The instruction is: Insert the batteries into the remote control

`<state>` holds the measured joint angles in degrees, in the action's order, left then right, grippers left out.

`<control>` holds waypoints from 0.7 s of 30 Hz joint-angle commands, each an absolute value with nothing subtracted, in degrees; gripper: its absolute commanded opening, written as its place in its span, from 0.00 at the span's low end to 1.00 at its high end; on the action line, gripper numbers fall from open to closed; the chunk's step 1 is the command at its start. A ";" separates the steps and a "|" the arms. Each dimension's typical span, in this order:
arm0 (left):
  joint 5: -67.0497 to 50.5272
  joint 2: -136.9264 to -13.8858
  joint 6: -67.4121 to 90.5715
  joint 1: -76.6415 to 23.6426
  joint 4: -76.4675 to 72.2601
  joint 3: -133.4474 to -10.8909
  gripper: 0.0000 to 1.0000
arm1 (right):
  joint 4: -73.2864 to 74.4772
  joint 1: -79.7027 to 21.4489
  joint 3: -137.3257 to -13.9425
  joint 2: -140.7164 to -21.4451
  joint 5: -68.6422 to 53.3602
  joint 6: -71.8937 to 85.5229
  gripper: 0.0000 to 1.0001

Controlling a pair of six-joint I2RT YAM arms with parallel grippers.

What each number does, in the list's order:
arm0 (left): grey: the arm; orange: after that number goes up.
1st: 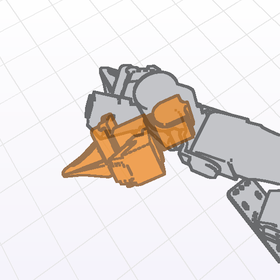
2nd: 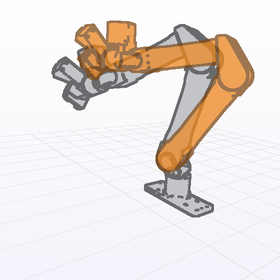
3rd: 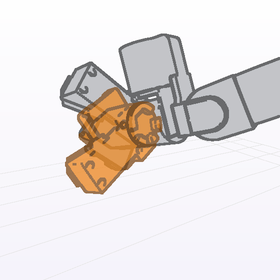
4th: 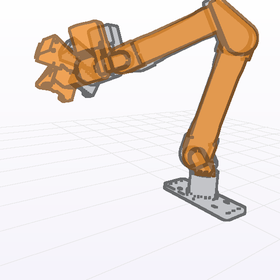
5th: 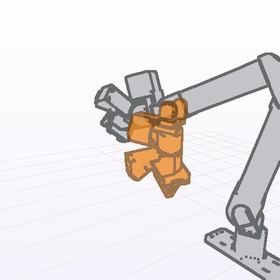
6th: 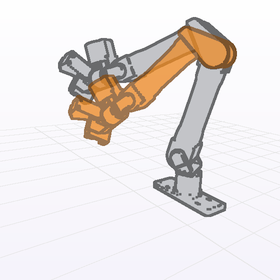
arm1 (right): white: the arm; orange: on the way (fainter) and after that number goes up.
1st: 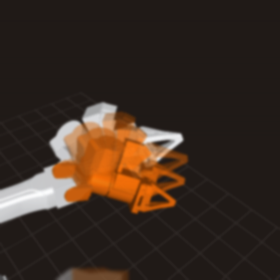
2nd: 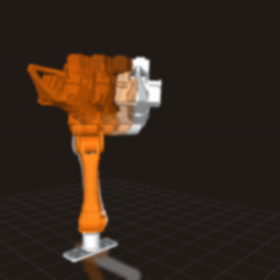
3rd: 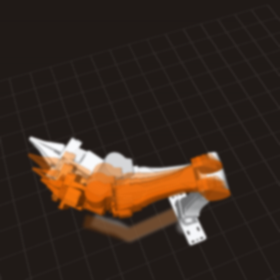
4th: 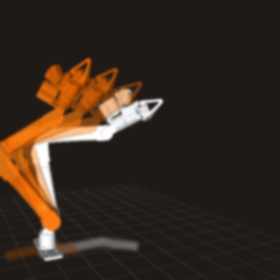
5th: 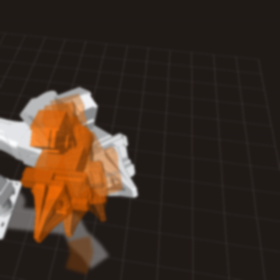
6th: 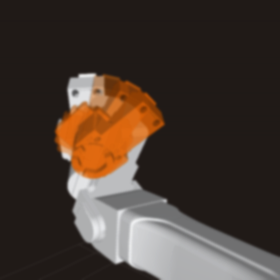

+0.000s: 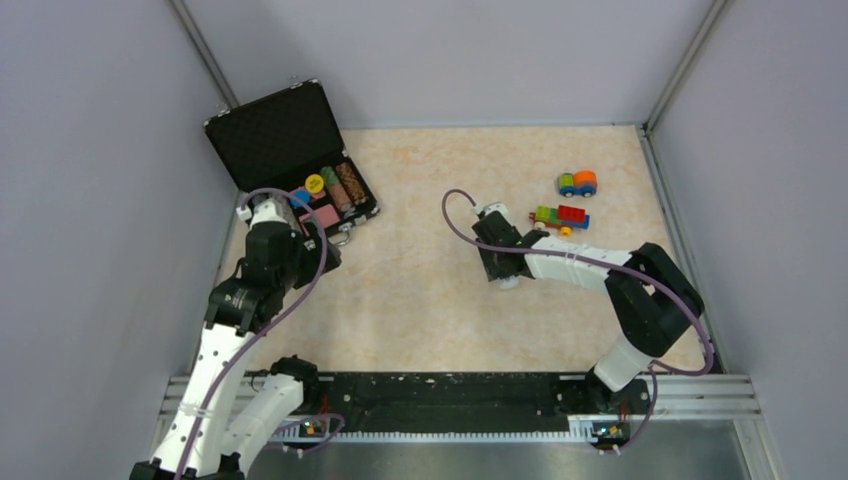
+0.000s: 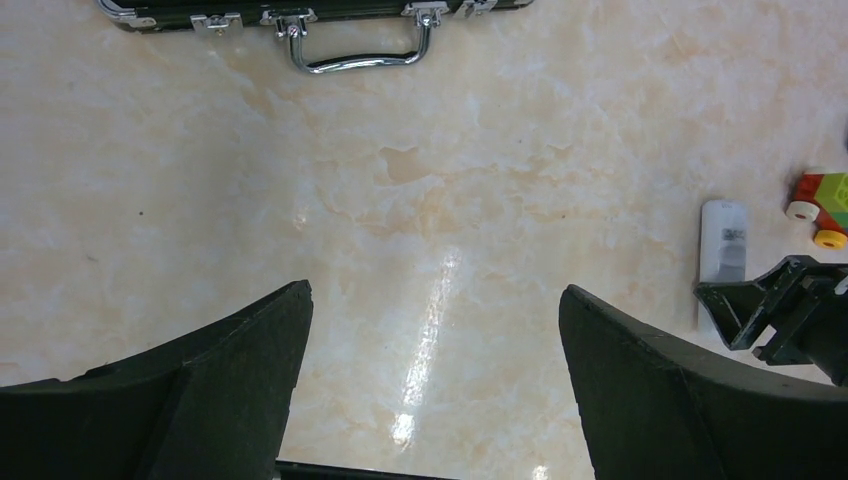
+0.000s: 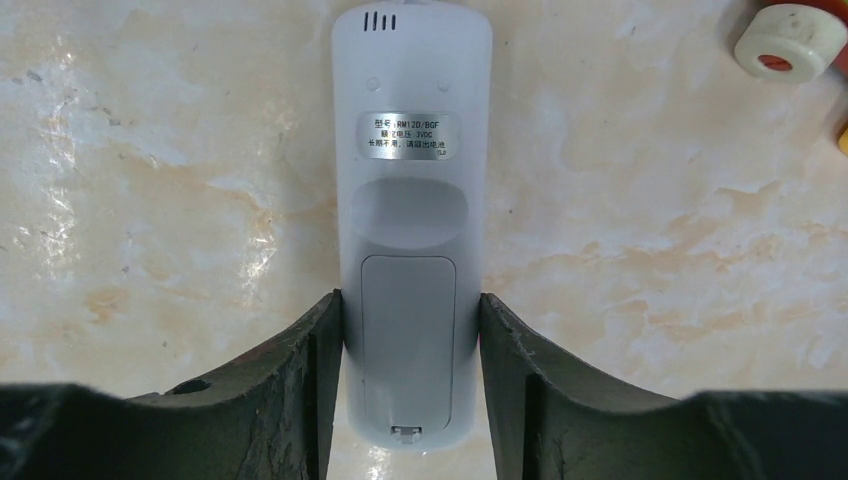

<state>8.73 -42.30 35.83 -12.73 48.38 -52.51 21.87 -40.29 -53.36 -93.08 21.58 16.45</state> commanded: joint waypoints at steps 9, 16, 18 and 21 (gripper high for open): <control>9.16 -36.05 41.58 -12.39 55.67 -57.03 0.99 | 21.26 -38.89 -51.48 -87.94 17.73 17.08 0.64; 4.62 -32.62 37.94 -12.39 56.22 -60.80 0.99 | 28.99 -38.60 -53.71 -70.44 17.57 18.58 0.74; 4.79 -29.32 36.79 -12.39 53.38 -59.30 0.99 | 31.24 -38.46 -54.75 -66.17 17.81 18.82 0.76; 3.02 -26.91 36.20 -12.39 51.89 -58.52 0.99 | 33.96 -37.80 -55.78 -63.50 17.14 20.83 0.74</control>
<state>5.23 -29.63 38.46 -12.73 56.16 -58.85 29.08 -39.09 -52.69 -67.00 17.28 18.22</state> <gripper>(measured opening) 0.990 0.754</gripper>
